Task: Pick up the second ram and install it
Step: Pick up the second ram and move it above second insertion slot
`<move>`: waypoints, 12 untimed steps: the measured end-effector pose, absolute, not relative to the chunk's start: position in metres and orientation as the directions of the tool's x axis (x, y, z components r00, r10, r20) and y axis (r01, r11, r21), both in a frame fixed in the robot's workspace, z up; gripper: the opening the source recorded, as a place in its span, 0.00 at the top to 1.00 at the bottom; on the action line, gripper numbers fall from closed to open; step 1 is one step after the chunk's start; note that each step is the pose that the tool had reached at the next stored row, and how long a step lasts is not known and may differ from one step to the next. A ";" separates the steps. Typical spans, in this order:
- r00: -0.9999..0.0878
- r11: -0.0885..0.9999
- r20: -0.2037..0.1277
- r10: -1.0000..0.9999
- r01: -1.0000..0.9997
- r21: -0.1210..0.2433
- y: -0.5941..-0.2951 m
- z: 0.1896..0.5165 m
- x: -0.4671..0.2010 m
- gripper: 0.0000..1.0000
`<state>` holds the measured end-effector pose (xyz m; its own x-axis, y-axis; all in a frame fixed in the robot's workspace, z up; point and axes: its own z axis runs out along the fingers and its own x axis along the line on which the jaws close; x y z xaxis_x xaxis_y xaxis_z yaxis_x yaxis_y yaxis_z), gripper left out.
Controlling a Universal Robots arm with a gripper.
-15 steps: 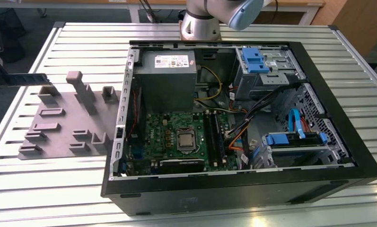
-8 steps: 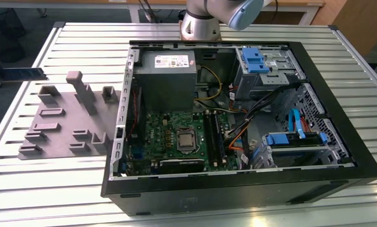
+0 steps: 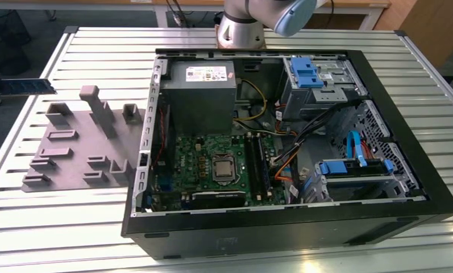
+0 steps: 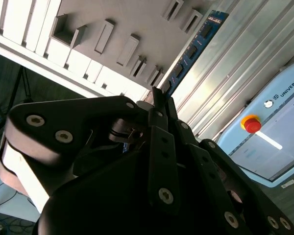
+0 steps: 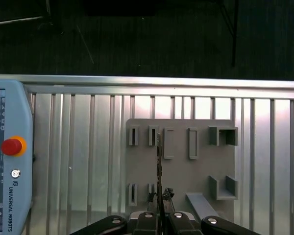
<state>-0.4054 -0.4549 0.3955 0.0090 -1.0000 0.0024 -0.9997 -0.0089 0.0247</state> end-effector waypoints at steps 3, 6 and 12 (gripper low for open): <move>0.009 -0.009 0.003 -1.000 -1.000 0.025 -0.455 0.396 -0.405 0.86; 0.009 -0.009 0.002 -1.000 -1.000 0.025 -0.455 0.396 -0.404 0.86; 0.009 -0.009 0.002 -1.000 -1.000 0.025 -0.455 0.396 -0.402 0.86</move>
